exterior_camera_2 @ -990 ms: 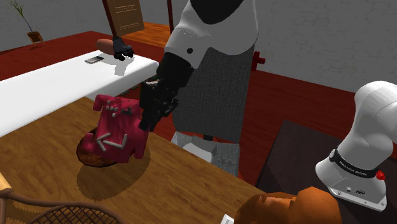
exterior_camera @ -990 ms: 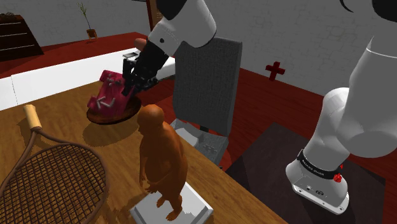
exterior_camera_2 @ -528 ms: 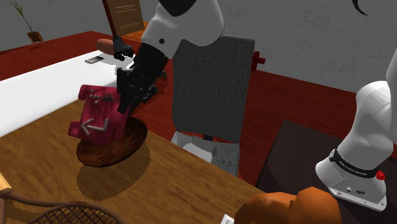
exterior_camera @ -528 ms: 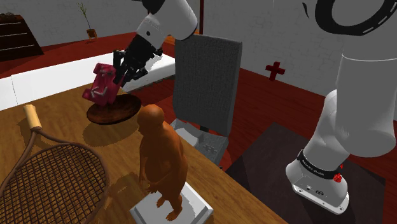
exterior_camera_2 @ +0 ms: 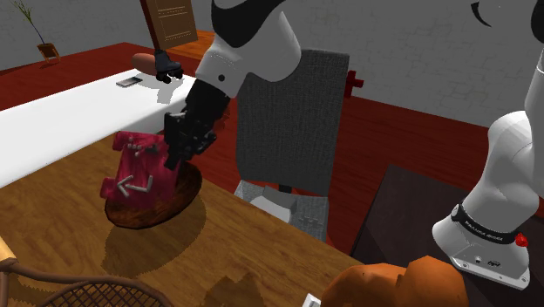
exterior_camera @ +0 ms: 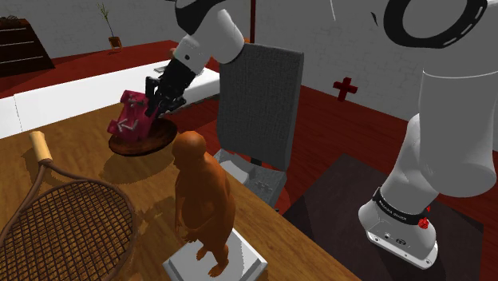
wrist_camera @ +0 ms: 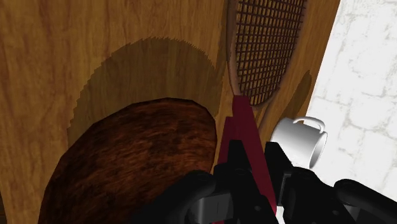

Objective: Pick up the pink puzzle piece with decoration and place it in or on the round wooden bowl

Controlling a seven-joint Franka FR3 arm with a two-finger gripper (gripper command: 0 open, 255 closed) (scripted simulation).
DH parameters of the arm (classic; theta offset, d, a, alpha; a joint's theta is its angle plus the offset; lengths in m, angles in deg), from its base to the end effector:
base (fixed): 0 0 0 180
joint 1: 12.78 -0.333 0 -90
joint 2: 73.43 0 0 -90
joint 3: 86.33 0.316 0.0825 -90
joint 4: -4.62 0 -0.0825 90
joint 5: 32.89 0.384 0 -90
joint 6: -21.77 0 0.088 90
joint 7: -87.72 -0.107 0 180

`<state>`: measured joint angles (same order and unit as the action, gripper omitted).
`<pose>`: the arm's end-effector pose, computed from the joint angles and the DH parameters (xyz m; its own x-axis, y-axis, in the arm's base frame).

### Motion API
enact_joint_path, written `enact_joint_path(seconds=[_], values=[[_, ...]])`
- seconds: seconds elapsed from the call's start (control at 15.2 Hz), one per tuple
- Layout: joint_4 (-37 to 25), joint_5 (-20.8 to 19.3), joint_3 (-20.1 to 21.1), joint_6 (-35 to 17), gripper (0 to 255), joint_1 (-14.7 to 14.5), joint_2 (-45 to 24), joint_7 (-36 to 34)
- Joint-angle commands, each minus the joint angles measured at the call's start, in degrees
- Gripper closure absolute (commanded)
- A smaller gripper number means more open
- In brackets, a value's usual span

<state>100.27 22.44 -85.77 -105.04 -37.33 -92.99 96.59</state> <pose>0.6044 0.3124 0.4401 0.9964 0.0253 0.0812 0.0774 -0.6656 -0.7423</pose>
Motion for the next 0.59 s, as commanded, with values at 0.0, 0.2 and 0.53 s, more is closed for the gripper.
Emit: enact_joint_path(seconds=[0.0, 0.2, 0.53], values=[[0.57, 0.72, 0.17, -0.79, 255, 0.08, -0.64, 1.24], [1.40, 1.72, 0.43, -1.88, 255, 0.16, -1.49, 2.89], [2.20, 2.87, 0.75, -3.06, 255, 0.27, -2.55, 4.76]])
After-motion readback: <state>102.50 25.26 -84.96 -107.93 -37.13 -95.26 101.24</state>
